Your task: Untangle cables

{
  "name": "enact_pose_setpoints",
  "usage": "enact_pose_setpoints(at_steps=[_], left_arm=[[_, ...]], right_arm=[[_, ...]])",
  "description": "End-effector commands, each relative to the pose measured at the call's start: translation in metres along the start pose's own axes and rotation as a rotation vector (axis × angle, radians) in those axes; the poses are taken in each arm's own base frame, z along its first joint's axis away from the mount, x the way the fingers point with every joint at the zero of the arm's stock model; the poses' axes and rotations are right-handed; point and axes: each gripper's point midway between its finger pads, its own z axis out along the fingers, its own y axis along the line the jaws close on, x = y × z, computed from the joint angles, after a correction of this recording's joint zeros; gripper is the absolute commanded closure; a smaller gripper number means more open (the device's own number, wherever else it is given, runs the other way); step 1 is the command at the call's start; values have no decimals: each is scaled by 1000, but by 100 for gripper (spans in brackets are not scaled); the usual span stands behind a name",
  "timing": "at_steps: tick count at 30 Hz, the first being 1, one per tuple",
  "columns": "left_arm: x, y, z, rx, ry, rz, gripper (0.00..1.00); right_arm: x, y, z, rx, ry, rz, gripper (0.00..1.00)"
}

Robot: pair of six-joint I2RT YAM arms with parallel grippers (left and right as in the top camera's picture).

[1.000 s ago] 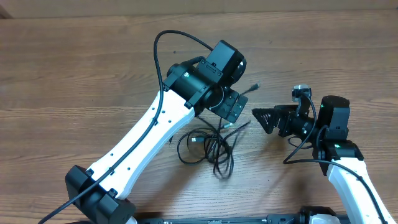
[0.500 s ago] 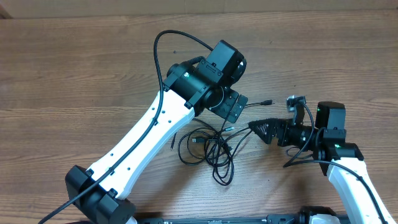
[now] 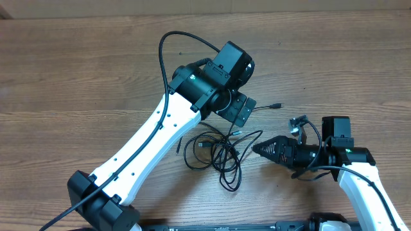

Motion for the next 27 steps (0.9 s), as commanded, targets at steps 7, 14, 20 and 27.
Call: enact_pose_setpoints(at_steps=[7, 14, 20, 27], left_arm=[[-7, -1, -11, 11, -36, 18, 0], [-7, -1, -11, 11, -36, 18, 0], [-7, -1, -11, 11, -36, 18, 0], [-7, -1, -11, 11, -36, 18, 0]], right_arm=[[6, 2, -2, 4, 24, 36, 0], [10, -15, -2, 96, 30, 65, 0], [11, -15, -2, 97, 33, 71, 0], [15, -14, -1, 97, 51, 72, 0]])
